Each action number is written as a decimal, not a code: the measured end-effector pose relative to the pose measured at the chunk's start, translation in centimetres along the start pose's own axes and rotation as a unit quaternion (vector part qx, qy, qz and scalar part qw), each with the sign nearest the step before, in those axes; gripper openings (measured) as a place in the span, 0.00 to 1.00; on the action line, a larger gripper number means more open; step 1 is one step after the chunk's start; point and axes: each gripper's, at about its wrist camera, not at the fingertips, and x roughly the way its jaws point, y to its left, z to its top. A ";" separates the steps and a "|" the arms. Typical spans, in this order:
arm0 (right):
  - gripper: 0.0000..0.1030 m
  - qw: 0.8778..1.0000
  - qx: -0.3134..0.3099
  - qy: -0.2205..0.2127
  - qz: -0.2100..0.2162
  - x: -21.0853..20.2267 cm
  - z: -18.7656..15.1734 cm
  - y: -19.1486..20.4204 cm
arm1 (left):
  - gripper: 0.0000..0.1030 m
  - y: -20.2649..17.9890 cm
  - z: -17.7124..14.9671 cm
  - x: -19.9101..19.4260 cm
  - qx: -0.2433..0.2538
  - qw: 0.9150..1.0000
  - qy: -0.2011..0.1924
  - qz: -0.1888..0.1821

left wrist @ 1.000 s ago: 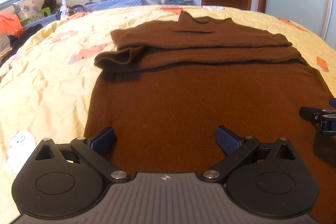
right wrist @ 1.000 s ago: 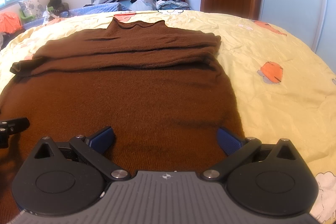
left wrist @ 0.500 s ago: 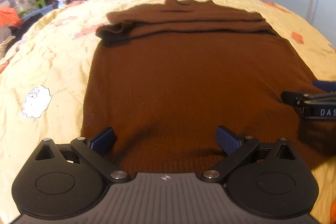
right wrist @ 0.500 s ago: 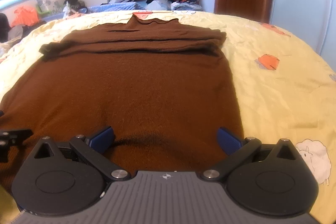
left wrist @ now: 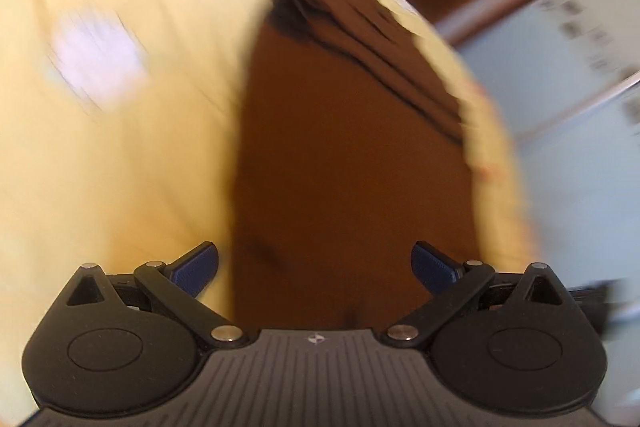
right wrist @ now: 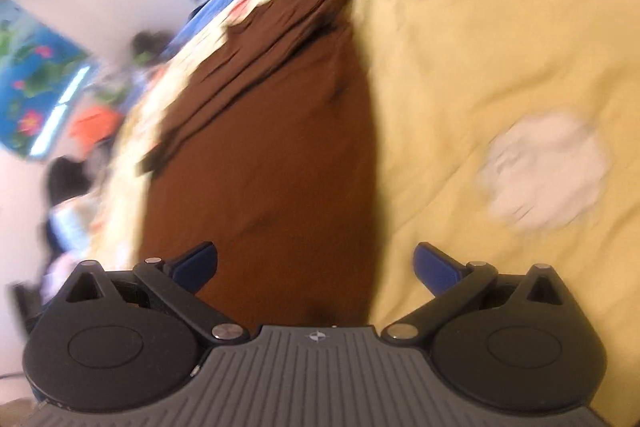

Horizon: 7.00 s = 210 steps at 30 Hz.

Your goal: Fold small clothes

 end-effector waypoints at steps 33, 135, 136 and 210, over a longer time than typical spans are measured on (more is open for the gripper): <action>0.14 0.980 0.029 -0.097 0.170 4.2 21.1 2.0 | 0.06 -9.5 21.9 3.1 0.131 0.983 -0.120 0.055; 0.74 0.946 -0.222 -0.185 -0.145 11.6 12.7 5.6 | 0.97 -11.1 11.8 14.7 0.283 0.911 -0.121 0.276; 0.82 0.944 -0.237 -0.188 -0.134 11.4 11.8 5.8 | 0.97 -11.3 10.9 14.4 0.292 0.910 -0.119 0.268; 1.00 0.906 -0.331 -0.163 -0.206 9.3 -1.0 5.6 | 1.00 -10.1 -0.4 10.9 0.347 0.892 -0.131 0.260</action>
